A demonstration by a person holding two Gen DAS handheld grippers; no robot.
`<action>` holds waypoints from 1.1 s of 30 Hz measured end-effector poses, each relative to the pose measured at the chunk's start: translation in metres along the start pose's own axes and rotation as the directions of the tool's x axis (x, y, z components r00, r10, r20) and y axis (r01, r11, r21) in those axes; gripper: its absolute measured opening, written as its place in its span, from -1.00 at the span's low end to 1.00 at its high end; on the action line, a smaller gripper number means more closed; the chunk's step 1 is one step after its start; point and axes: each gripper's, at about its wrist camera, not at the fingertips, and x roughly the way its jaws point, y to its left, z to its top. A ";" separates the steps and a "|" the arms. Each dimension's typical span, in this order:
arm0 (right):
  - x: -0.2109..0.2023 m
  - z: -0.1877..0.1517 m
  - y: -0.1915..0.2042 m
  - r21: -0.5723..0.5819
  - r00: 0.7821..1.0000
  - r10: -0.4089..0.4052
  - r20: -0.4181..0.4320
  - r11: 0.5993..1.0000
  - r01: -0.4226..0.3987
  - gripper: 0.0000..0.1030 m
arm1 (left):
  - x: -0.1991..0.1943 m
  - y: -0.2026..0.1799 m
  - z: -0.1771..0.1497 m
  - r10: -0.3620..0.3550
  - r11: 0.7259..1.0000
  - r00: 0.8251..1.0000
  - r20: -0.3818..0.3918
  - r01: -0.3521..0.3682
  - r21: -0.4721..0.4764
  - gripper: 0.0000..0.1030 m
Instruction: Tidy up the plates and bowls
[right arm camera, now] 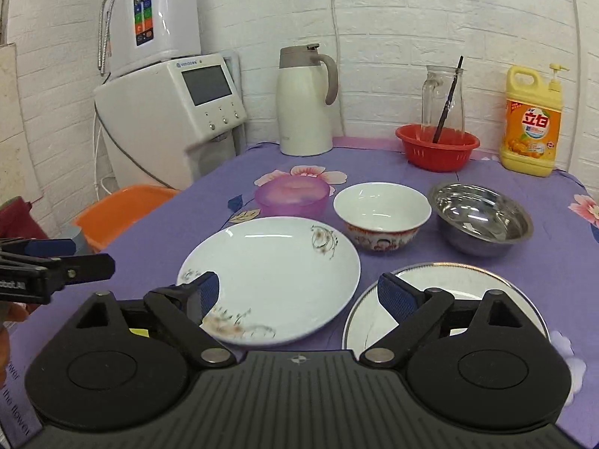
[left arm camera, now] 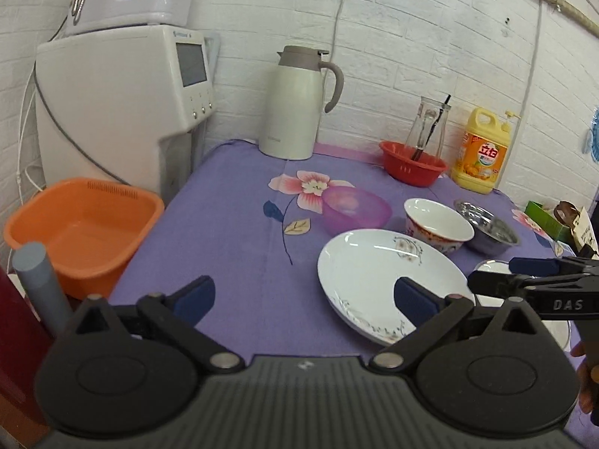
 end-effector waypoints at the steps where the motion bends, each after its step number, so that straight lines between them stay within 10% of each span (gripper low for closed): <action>1: 0.017 0.005 -0.005 0.002 1.000 0.008 -0.025 1.000 -0.008 1.00 | 0.006 0.001 0.003 0.006 1.000 1.000 0.002 -0.006 0.004 0.96; 10: 0.099 0.008 -0.012 0.019 0.974 0.039 -0.223 0.999 -0.036 1.00 | 0.055 0.016 0.011 0.006 1.000 0.998 -0.068 -0.006 -0.006 0.96; 23: 0.110 0.001 0.017 -0.059 0.965 0.063 -0.254 0.995 -0.081 1.00 | 0.105 0.010 -0.001 -0.059 0.998 0.981 -0.185 0.054 -0.030 0.93; 33: 0.096 -0.009 0.015 -0.075 0.967 0.098 -0.237 0.990 -0.118 1.00 | 0.114 -0.006 -0.005 -0.059 0.986 0.974 -0.220 0.091 0.139 0.48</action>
